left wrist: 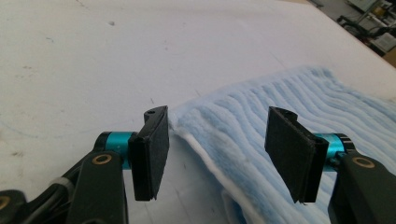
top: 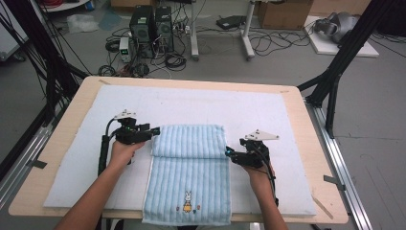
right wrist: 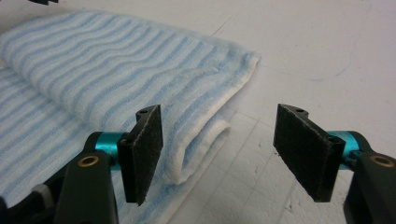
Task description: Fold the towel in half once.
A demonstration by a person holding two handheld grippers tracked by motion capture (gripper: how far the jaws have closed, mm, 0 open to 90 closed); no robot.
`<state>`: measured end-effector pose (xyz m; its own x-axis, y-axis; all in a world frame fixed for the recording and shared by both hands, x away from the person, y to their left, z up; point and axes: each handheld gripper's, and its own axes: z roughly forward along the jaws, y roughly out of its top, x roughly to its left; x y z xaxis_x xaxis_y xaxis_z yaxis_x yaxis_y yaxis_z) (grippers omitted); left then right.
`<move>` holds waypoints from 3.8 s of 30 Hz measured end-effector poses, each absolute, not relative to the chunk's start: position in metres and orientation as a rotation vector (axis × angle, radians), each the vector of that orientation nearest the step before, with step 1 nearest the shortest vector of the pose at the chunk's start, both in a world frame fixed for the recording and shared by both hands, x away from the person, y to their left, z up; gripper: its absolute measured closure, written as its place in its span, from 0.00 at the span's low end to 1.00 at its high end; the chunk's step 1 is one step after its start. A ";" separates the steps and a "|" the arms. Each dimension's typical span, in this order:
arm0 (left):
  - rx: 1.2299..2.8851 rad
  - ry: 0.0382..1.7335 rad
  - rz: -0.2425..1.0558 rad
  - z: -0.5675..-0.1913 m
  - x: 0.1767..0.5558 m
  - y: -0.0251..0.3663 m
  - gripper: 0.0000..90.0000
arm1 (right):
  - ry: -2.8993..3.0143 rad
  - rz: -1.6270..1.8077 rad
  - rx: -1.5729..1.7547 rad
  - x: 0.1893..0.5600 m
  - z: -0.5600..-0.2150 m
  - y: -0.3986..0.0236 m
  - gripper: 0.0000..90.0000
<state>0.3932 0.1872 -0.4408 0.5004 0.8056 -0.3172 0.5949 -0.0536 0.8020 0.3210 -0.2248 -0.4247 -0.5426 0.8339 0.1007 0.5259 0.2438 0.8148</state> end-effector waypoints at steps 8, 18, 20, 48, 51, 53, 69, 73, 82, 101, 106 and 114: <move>1.852 1.154 0.274 -0.453 0.397 0.165 0.67 | 2.154 1.196 1.272 0.325 -0.427 -0.226 0.31; 1.781 1.062 0.284 -0.437 0.390 0.170 0.94 | 2.204 1.229 1.290 0.336 -0.426 -0.221 0.13; 1.772 1.042 0.284 -0.433 0.387 0.170 0.94 | 2.179 1.239 1.306 0.339 -0.424 -0.220 0.13; 1.746 0.971 0.251 -0.418 0.374 0.180 0.93 | 2.277 1.029 1.272 0.409 -0.426 -0.165 0.94; 1.727 0.940 0.251 -0.414 0.367 0.184 0.93 | 2.252 1.158 1.250 0.400 -0.413 -0.175 0.94; 1.731 0.920 0.269 -0.414 0.360 0.185 0.92 | 2.236 1.256 1.229 0.391 -0.406 -0.183 0.94; 1.808 0.841 0.160 -0.431 0.310 0.188 0.91 | 2.332 1.357 1.160 0.308 -0.413 -0.209 0.94; 1.836 0.839 0.119 -0.437 0.298 0.185 0.91 | 2.364 1.337 1.194 0.298 -0.424 -0.213 0.94; 1.911 0.813 0.131 -0.442 0.289 0.182 0.85 | 2.393 1.209 1.223 0.277 -0.428 -0.219 0.94; 1.847 1.063 0.195 -0.448 0.352 0.187 0.64 | 2.289 1.076 1.368 0.327 -0.438 -0.213 0.73; 1.884 1.016 0.218 -0.449 0.351 0.181 0.96 | 2.310 1.112 1.321 0.328 -0.438 -0.212 0.96; 1.793 1.114 0.210 -0.450 0.363 0.187 0.96 | 2.226 1.133 1.327 0.336 -0.435 -0.212 0.97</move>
